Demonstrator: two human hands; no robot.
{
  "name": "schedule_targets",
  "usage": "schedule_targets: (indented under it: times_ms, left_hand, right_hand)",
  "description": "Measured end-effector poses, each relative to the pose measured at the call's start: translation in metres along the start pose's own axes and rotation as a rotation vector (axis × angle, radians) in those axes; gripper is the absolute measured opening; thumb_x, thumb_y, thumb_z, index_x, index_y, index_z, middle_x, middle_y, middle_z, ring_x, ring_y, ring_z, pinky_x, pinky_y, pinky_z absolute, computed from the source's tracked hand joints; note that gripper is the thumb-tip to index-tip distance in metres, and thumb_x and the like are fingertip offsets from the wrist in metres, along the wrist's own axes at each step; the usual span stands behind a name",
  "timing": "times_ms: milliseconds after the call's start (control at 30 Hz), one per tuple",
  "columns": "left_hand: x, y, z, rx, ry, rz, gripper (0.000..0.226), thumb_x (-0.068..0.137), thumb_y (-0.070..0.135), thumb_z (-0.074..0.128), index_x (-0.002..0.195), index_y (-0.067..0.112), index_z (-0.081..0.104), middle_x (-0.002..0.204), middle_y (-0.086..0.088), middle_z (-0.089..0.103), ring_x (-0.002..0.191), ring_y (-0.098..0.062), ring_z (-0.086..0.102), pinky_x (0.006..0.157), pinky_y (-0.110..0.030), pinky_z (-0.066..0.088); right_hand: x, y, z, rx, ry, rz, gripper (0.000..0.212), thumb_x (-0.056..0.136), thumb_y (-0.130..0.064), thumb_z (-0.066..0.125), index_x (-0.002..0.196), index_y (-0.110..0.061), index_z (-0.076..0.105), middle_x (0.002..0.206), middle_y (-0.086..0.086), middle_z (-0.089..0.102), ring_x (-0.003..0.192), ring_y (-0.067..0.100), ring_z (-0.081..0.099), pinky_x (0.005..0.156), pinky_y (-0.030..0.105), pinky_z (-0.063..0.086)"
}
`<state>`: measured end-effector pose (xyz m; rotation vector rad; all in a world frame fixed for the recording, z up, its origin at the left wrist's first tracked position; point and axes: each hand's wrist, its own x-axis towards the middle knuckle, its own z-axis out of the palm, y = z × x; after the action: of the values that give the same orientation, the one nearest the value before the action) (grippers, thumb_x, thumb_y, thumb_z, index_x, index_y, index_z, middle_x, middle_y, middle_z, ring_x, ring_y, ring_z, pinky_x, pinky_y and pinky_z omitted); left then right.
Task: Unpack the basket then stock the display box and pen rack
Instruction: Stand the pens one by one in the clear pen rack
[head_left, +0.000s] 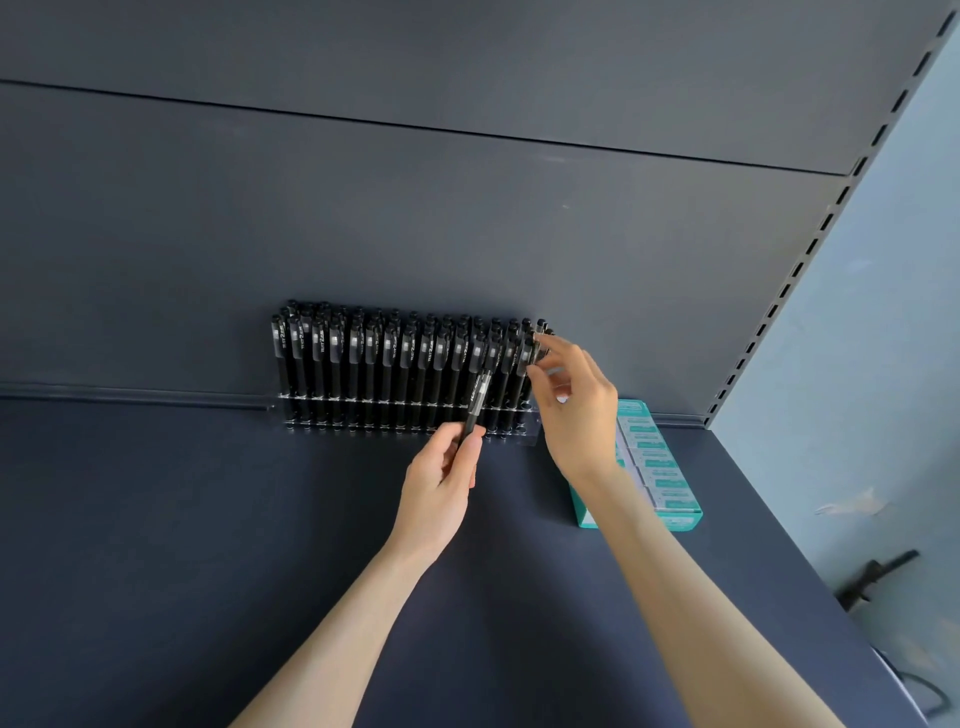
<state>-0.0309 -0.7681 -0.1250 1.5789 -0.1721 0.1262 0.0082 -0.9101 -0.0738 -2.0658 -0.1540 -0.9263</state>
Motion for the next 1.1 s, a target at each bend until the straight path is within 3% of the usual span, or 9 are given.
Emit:
schedule_targets:
  times_ms: [67,167,267,367,500,667,800,933,1100]
  left_hand:
    - [0.000,0.000,0.001,-0.047,-0.014,-0.040,0.022,0.099,0.024,0.047,0.097,0.007,0.061,0.059,0.006,0.038,0.051,-0.006,0.033,0.046,-0.012,0.029]
    - [-0.001,0.002,0.003,-0.106,-0.086,-0.062,0.021,0.100,0.018,0.045,0.101,0.017,0.066,0.059,0.009,0.043,0.051,-0.002,0.038,0.049,-0.011,0.032]
    - [-0.002,0.002,0.005,-0.126,-0.149,-0.037,0.021,0.100,0.018,0.046,0.102,0.021,0.067,0.059,0.009,0.047,0.051,-0.007,0.035,0.047,-0.018,0.029]
    - [0.000,0.001,0.005,-0.102,-0.121,-0.013,0.018,0.097,0.016,0.052,0.098,0.023,0.068,0.059,0.007,0.051,0.050,-0.012,0.037,0.046,-0.023,0.032]
    - [0.000,-0.001,0.005,-0.092,-0.080,-0.026,0.013,0.092,0.011,0.060,0.095,0.019,0.070,0.061,0.004,0.058,0.049,-0.011,0.047,0.048,-0.020,0.041]
    - [0.005,-0.002,-0.008,0.093,0.108,-0.030,0.014,0.086,0.026,0.069,0.100,0.023,0.068,0.092,0.011,0.069,0.081,0.000,0.063,0.071,-0.014,0.049]
    - [0.016,-0.001,-0.040,0.246,0.413,-0.047,0.043,0.078,0.031,0.076,0.112,0.016,0.055,0.109,0.001,0.055,0.092,-0.011,0.056,0.081,-0.028,0.046]
    - [0.026,-0.006,-0.077,0.438,0.645,-0.151,0.086,0.069,0.037,0.083,0.133,0.005,0.036,0.134,-0.016,0.035,0.121,-0.032,0.038,0.100,-0.048,0.037]
    - [0.045,-0.010,-0.110,0.479,0.624,-0.204,0.119,0.064,0.048,0.082,0.149,0.003,0.011,0.152,-0.017,0.016,0.135,-0.038,0.027,0.109,-0.053,0.028]
  right_hand:
    - [-0.003,-0.003,-0.004,0.091,-0.006,0.050,0.017,0.088,-0.011,0.063,0.105,-0.014,0.065,0.081,0.000,0.066,0.067,0.000,0.057,0.066,0.010,0.044]
    - [-0.008,-0.008,-0.009,0.313,-0.210,0.229,0.012,0.083,-0.026,0.069,0.095,-0.024,0.066,0.073,-0.008,0.070,0.069,0.003,0.063,0.065,0.014,0.048]
    - [-0.011,-0.011,-0.011,0.411,-0.332,0.267,0.022,0.081,-0.019,0.072,0.101,-0.023,0.063,0.076,-0.009,0.073,0.072,0.006,0.068,0.066,0.013,0.049]
    - [-0.011,-0.011,-0.012,0.435,-0.331,0.268,0.028,0.084,-0.011,0.069,0.110,-0.014,0.061,0.077,-0.006,0.072,0.070,0.007,0.068,0.069,0.016,0.051]
    - [-0.015,-0.012,-0.011,0.378,-0.369,0.254,0.033,0.087,-0.009,0.065,0.119,-0.013,0.058,0.073,-0.011,0.070,0.073,0.010,0.068,0.081,0.030,0.055]
    - [-0.009,-0.013,-0.014,0.245,-0.222,0.173,0.033,0.088,-0.008,0.062,0.120,-0.015,0.056,0.073,-0.008,0.067,0.063,0.005,0.059,0.073,0.018,0.046]
    - [-0.001,-0.012,-0.020,0.145,-0.103,0.138,0.026,0.089,-0.011,0.060,0.111,-0.022,0.053,0.077,-0.012,0.068,0.067,0.008,0.059,0.070,0.013,0.043]
    - [0.008,-0.010,-0.024,0.154,-0.001,0.089,0.028,0.089,-0.007,0.060,0.111,-0.022,0.056,0.084,-0.012,0.062,0.077,0.007,0.063,0.070,0.006,0.044]
    - [0.016,-0.008,-0.024,0.156,0.079,0.047,0.027,0.089,-0.006,0.058,0.114,-0.018,0.056,0.091,-0.004,0.063,0.081,0.011,0.064,0.071,0.005,0.043]
